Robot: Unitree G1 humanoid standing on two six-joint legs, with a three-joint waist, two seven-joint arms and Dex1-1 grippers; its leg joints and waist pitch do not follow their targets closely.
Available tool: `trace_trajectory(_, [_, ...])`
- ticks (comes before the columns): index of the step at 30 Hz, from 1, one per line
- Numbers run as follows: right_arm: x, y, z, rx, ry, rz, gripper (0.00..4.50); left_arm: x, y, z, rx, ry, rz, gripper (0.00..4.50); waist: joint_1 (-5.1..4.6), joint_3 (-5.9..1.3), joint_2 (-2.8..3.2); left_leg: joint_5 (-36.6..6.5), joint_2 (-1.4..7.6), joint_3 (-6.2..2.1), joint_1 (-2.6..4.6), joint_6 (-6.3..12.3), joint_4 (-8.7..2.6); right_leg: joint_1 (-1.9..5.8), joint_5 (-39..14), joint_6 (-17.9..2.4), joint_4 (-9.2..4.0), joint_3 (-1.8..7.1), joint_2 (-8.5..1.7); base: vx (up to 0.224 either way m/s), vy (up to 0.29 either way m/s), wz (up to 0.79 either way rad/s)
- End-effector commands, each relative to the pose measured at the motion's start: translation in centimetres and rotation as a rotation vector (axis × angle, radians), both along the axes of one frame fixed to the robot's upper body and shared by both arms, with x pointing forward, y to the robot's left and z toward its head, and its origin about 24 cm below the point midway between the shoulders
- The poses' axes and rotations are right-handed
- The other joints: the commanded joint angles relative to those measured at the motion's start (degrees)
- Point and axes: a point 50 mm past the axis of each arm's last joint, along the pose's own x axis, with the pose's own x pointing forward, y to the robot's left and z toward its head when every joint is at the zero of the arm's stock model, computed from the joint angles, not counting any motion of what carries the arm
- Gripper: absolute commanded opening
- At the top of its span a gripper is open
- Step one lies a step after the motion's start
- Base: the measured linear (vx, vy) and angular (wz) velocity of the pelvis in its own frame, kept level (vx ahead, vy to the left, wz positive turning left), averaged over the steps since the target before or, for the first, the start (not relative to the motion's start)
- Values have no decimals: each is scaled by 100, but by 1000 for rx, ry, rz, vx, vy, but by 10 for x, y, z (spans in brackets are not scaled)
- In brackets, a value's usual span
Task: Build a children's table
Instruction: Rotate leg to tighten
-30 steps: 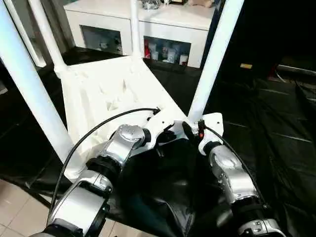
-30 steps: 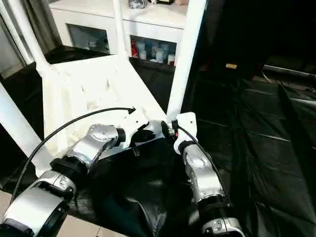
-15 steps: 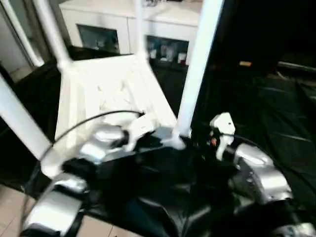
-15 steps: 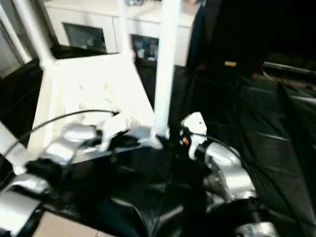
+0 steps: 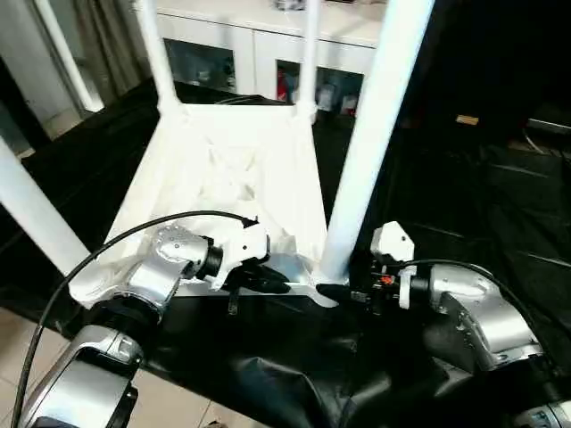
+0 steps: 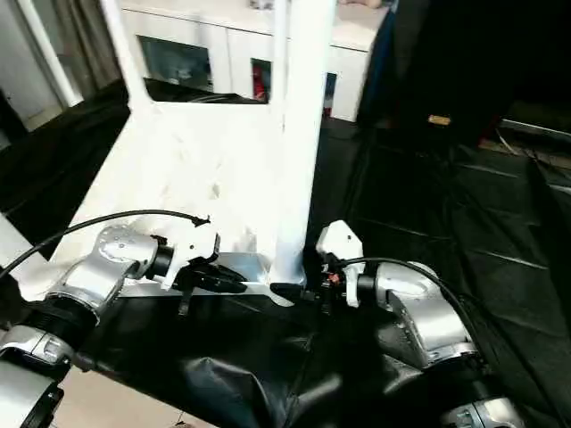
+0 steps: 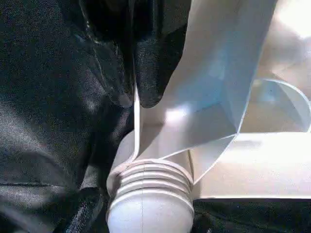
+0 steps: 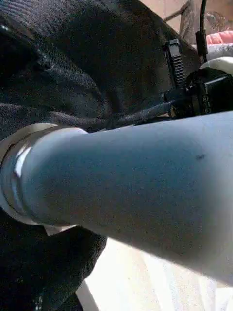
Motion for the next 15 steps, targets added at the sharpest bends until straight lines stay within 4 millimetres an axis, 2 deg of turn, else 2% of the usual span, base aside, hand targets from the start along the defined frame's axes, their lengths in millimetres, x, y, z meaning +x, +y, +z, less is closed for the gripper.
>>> trace_trajectory(1, [1, 4, 2, -6, -9, 19, 363, -5, -5, -7, 13, 27, -20, 0, -22, -342, -44, -1046, 242, -74, 44, 251, -342, 280, -933, -1328, -350, 226, -349, 0, 0, 0])
trace_trajectory(4, [1, 5, 2, 2, -3, 18, 363, -4, -4, -7, 17, 24, -17, 0, -18, -345, -41, -1020, 238, -70, 40, 273, -334, 283, -889, -1338, -350, 223, -348, 0, 0, 0])
trace_trajectory(5, [1, 5, 2, 4, 0, 19, 335, -4, -4, -7, 18, 23, -16, 0, -15, -343, -44, -1034, 236, -73, 40, 264, -336, 287, -936, -1328, -352, 221, -349, 0, 0, 0])
trace_trajectory(9, [1, 4, 1, 2, 3, 19, 320, -3, -4, -7, 22, 23, -13, 0, -16, -351, -36, -1006, 236, -77, 38, 254, -333, 292, -901, -1331, -344, 220, -349, 0, 0, 0])
trace_trajectory(11, [1, 3, 1, 1, 6, 21, 286, -3, -3, -8, 24, 22, -11, 0, -17, -353, -45, -962, 233, -71, 35, 280, -324, 294, -802, -1359, -333, 217, -342, 0, 0, 0])
trace_trajectory(14, [1, 3, 0, -3, 8, 25, 279, -4, -3, -8, 25, 24, -7, 0, -9, -355, -47, -932, 233, -70, 37, 302, -320, 295, -797, -1364, -331, 217, -345, 0, 0, 0])
trace_trajectory(15, [1, 3, -1, -6, 9, 26, 257, -4, -3, -8, 26, 24, -7, 0, -11, -354, -47, -935, 235, -72, 34, 301, -321, 296, -807, -1362, -331, 215, -346, 0, 0, 0])
